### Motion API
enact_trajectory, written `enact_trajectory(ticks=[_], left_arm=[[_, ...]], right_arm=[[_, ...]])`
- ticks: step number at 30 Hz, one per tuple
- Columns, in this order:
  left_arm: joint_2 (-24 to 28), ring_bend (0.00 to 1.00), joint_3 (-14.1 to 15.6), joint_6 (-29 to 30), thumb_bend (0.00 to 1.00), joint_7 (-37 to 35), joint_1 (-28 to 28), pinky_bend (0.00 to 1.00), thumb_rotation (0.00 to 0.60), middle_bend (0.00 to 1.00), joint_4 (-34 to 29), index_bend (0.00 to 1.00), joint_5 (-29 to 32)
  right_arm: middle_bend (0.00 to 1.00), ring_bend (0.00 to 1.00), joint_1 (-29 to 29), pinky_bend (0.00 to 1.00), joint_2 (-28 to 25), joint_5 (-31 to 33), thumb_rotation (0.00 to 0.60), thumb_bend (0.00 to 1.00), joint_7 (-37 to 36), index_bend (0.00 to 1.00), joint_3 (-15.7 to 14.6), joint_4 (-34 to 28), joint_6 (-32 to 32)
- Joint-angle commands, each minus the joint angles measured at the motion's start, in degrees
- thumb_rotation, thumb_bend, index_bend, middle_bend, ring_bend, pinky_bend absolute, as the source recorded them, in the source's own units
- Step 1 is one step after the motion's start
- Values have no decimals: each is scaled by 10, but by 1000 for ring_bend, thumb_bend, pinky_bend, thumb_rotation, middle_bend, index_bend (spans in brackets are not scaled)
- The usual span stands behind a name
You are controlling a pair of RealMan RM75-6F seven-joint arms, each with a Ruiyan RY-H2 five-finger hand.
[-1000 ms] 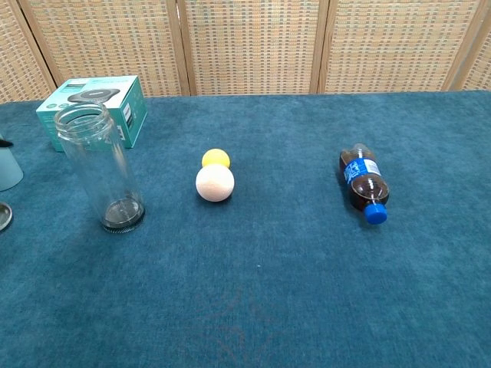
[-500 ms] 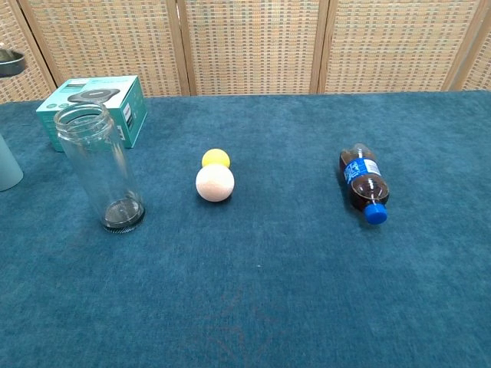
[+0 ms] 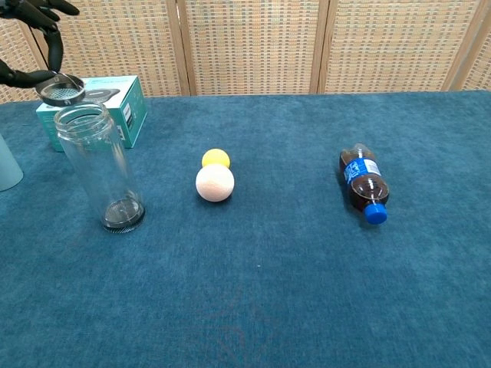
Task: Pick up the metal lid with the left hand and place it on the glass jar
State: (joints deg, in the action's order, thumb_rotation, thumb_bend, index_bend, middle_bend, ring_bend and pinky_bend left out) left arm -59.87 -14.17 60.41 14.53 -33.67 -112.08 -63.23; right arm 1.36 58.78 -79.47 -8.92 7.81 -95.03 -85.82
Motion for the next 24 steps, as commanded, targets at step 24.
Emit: enact_trajectory(ticks=[24], left_arm=[[-61, 0, 24, -8, 442, -4, -25, 0, 600, 0, 58, 609, 11]], right_arm=[[0, 0, 0, 0, -4, 8, 600, 0, -9, 5, 2, 2, 6]])
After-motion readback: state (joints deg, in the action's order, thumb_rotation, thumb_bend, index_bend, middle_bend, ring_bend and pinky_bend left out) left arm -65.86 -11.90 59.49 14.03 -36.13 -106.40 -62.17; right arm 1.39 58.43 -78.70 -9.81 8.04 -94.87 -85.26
